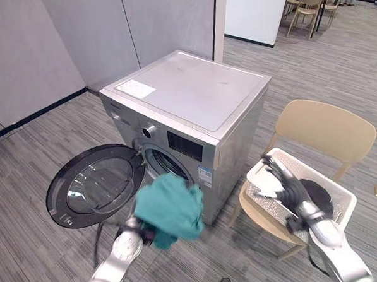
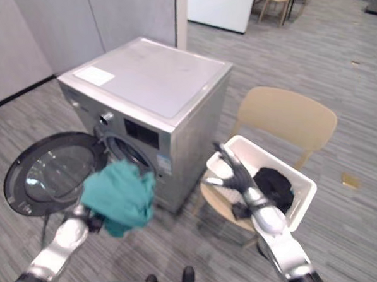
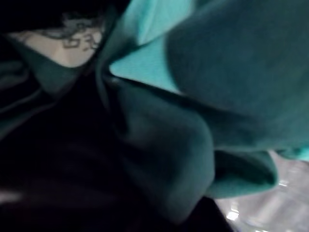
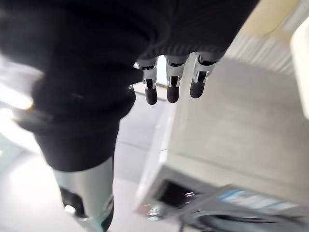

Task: Grab the laundry basket,head to the washer,open it,put in the laundry and shut it.

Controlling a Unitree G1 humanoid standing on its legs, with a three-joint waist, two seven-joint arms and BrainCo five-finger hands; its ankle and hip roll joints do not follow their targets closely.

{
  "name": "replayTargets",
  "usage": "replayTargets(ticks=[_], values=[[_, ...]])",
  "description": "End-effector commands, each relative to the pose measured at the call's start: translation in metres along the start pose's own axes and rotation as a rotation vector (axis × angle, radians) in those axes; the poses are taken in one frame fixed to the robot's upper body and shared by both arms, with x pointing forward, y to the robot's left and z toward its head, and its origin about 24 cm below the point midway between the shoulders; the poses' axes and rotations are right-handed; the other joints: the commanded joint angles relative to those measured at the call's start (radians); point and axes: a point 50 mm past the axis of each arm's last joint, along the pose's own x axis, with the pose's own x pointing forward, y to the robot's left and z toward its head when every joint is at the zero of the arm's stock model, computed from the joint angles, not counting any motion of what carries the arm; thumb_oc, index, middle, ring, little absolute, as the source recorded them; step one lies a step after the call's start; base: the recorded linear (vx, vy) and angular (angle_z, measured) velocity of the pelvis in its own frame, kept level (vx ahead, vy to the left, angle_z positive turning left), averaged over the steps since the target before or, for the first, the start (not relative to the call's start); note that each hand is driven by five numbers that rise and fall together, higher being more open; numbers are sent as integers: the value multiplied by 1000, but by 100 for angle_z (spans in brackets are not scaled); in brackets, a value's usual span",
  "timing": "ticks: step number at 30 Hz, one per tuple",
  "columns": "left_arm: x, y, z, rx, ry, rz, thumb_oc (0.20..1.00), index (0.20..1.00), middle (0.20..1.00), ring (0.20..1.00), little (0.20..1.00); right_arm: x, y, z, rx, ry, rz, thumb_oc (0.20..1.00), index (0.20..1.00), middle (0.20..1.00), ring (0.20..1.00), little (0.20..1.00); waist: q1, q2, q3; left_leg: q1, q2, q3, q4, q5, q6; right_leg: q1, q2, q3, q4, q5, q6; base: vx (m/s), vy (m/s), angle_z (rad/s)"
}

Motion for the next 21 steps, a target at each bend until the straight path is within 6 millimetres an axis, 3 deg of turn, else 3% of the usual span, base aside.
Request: replayTargets(ticks=[1,2,3,4,6,8,13,16,18,19,20,21], values=[[0,14,-17,-39,69,3,200,200,200,200,200,-3,4,-22,-107,99,4,1000,1000,1000,1000,1000,0,-38,-17,-27,11,-27,-7,-18,-31,78,-92,24,58,-151,121,0,-27,-10],[-6,17,-28,-48,118,14,200,200,200,200,200,-10,1,-37,-117,169,-19,1000,1000,1000,1000,1000,1,-38,-14,-26,12,-28,-7,-18,-31,80,-91,23,58,-153,121,-3,-17,-13],[-6,17,-28,-48,118,14,200,200,200,200,200,-10,1,-37,-117,169,-19,1000,1000,1000,1000,1000,0,-38,-14,-26,12,-28,-7,-18,-31,80,-91,23,58,-153,121,11,-40,-9],[-21,23,-60,-94,263,50,200,200,200,200,200,-27,2,-77,-113,358,-51,1000,1000,1000,1000,1000,5,-35,-4,-23,14,-32,-7,-14,-28,82,-88,25,55,-155,118,9,-32,-4],[-21,23,-60,-94,262,51,200,200,200,200,200,-26,2,-77,-113,357,-50,1000,1000,1000,1000,1000,4,-35,-3,-23,14,-32,-7,-14,-28,83,-88,25,55,-155,118,4,-16,1],[-28,28,-78,-137,352,97,200,200,200,200,200,-34,7,-100,-92,472,-58,1000,1000,1000,1000,1000,11,-36,14,-32,17,-37,5,-11,-28,81,-85,23,59,-162,113,-20,-49,1],[-18,38,-79,-191,376,183,200,200,200,200,200,-28,10,-109,-62,515,-83,1000,1000,1000,1000,1000,32,-42,90,-141,19,-61,89,-2,-39,14,-85,-15,112,-174,97,-172,-58,15],[-3,37,-66,-225,321,207,200,200,200,200,200,-29,11,-110,-32,518,-130,1000,1000,1000,1000,1000,47,-50,131,-248,8,-67,178,2,-50,-17,-104,-93,132,-189,81,-172,-62,68],[1,37,-62,-248,312,225,200,200,200,200,200,-32,12,-114,-28,538,-144,1000,1000,1000,1000,1000,49,-55,141,-282,29,0,204,1,-48,-12,-123,-159,131,-199,79,-40,-19,113],[1,37,-62,-248,312,225,200,200,200,200,200,-32,12,-114,-28,538,-144,1000,1000,1000,1000,1000,47,-54,139,-287,28,-2,203,3,-47,-15,-122,-160,130,-197,79,42,37,88],[1,36,-61,-263,306,232,200,200,200,200,200,-34,16,-117,-21,561,-145,1000,1000,1000,1000,1000,46,-59,137,-291,63,105,189,10,-36,-2,-136,-211,117,-196,81,144,61,108],[0,37,-62,-266,310,238,200,200,200,200,200,-35,18,-119,-18,570,-148,1000,1000,1000,1000,1000,45,-67,137,-291,74,142,185,1,-48,17,-144,-227,109,-209,89,192,101,122]])
